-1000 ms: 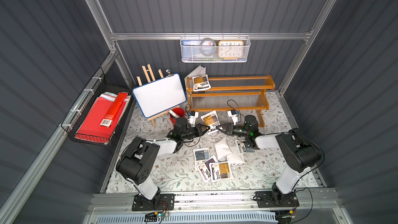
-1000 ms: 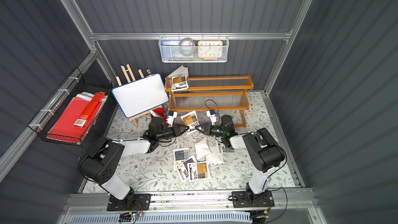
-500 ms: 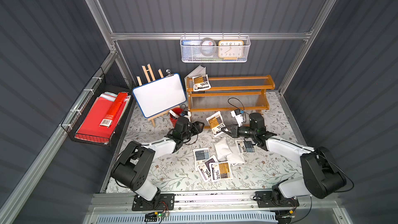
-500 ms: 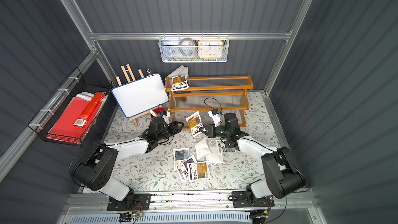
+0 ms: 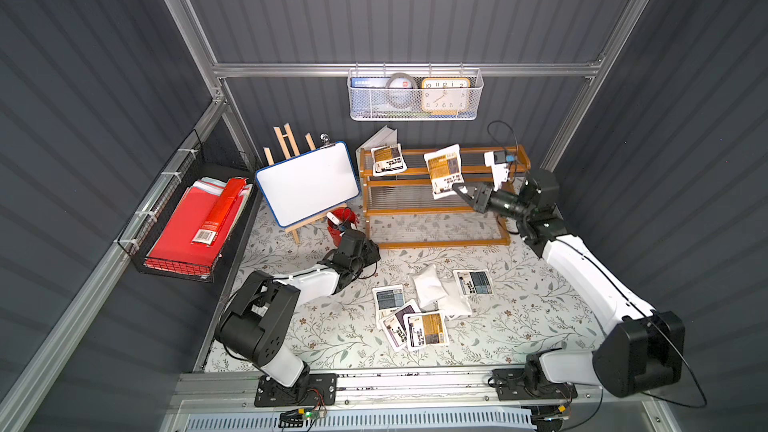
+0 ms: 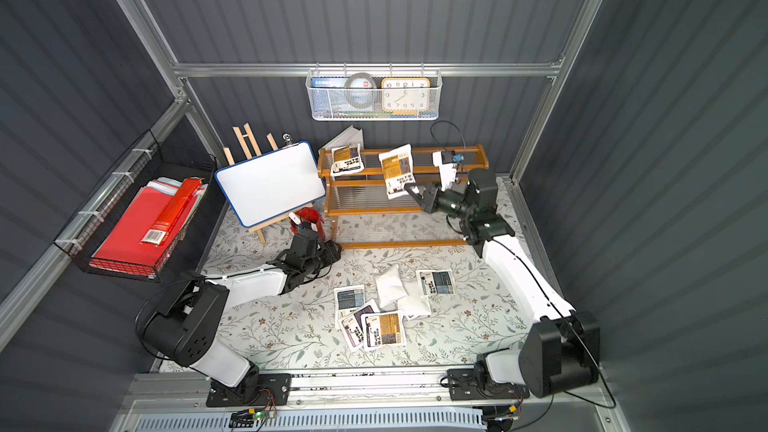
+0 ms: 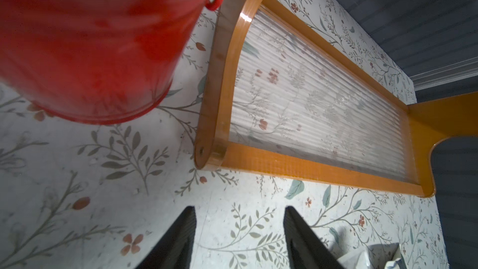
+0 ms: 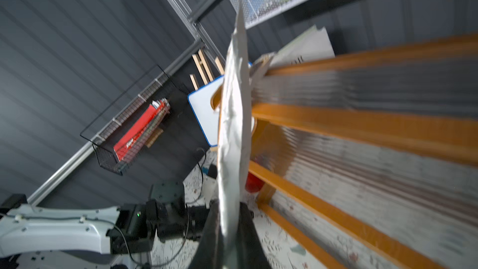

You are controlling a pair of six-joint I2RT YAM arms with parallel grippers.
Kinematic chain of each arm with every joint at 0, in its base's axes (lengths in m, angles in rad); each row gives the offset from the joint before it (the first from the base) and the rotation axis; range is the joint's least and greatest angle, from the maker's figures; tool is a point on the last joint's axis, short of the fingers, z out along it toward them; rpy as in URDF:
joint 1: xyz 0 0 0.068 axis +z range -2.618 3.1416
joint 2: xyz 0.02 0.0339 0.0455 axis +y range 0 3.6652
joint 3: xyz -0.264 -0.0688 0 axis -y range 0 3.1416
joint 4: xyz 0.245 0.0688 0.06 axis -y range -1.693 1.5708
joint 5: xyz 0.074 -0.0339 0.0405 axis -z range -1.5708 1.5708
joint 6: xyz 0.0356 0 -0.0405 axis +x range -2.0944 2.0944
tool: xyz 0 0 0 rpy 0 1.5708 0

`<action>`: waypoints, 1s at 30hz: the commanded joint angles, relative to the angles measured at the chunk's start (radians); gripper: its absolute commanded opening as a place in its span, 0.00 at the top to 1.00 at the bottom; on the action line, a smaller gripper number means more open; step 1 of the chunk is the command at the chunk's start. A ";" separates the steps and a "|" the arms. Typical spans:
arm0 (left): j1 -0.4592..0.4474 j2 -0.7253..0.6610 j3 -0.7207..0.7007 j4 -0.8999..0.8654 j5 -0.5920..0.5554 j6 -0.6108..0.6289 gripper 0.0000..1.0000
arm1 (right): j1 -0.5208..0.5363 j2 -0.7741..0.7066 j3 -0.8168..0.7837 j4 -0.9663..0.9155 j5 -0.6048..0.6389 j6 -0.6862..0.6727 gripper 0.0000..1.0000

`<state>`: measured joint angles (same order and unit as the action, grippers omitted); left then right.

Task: Place the bagged coffee beans on the shelf by color
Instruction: Pick up the bagged coffee beans at the center of the board, then place the bagged coffee beans on the shelf.

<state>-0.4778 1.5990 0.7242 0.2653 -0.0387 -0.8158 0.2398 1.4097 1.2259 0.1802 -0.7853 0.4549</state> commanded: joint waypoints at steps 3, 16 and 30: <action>0.002 -0.010 0.024 -0.027 -0.031 0.024 0.41 | -0.004 0.172 0.247 0.000 -0.072 0.189 1.00; 0.003 0.004 0.027 -0.024 -0.032 0.027 0.41 | -0.014 0.364 0.439 -0.073 -0.046 0.397 1.00; 0.002 -0.007 0.028 -0.031 -0.027 0.027 0.41 | -0.023 0.430 0.470 -0.245 0.024 0.330 0.78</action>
<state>-0.4778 1.5990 0.7242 0.2573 -0.0547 -0.8131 0.2237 1.8297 1.6588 -0.0113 -0.7837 0.8116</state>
